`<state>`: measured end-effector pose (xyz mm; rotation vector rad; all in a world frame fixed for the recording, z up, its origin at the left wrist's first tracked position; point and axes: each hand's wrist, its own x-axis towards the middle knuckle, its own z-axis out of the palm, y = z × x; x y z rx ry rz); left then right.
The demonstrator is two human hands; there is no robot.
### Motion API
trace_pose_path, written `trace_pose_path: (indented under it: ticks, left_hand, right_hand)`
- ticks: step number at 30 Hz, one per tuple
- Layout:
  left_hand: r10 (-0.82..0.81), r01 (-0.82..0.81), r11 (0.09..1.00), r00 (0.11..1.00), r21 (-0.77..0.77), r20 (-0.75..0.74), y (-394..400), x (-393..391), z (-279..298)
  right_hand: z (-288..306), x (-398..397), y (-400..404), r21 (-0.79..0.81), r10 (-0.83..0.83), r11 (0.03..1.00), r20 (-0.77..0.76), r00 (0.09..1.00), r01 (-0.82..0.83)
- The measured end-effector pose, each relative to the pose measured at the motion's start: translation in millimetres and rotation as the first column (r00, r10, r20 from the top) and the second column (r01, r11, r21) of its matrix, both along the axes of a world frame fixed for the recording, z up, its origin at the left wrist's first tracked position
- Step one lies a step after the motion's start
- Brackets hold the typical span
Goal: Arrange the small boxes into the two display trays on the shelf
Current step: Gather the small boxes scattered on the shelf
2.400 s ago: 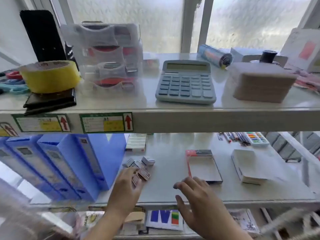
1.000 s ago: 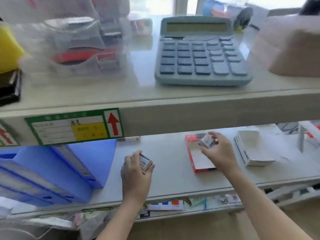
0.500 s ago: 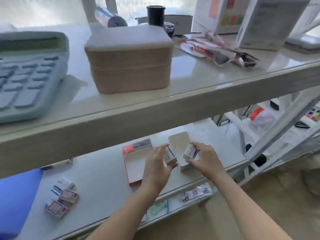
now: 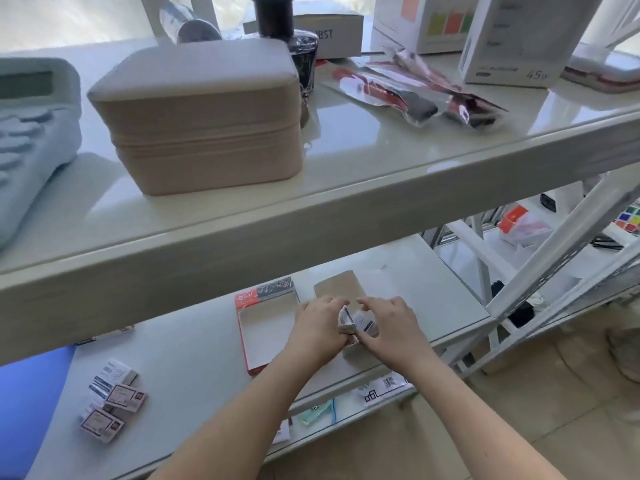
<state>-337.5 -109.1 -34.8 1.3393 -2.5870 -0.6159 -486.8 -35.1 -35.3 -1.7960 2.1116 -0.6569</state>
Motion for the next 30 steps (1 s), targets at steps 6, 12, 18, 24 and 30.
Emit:
trace_pose_path:
  ticks: [6, 12, 18, 24, 30]
  left_hand:
    - [0.038, -0.051, 0.997, 0.974, -0.050, -0.225, 17.9, 35.7, 21.6]
    - [0.456, -0.543, 0.824, 0.806, -0.162, -0.378, 29.8, 179.3, 9.1]
    - [0.856, -0.874, 0.486, 0.471, 0.023, -0.212, 39.5, 310.8, -10.4]
    - [0.843, -0.819, 0.538, 0.514, 0.200, -0.160, 48.0, 337.2, -13.8]
    - [0.811, -0.761, 0.583, 0.565, 0.283, -0.152, 38.5, 356.9, -12.6]
  right_hand:
    - [16.0, 13.0, -0.5, -0.086, 0.030, 0.996, -0.066, 0.997, -0.036]
    - [28.0, 73.3, -9.1, -0.183, 0.186, 0.966, -0.008, 0.983, -0.184]
    - [21.2, 170.8, -30.7, -0.116, 0.465, 0.879, -0.010, 0.885, -0.463]
    - [11.3, 281.5, -63.9, 0.082, 0.675, 0.738, -0.089, 0.733, -0.670]
    - [1.0, 348.0, -98.7, 0.298, 0.782, 0.623, -0.208, 0.587, -0.724]
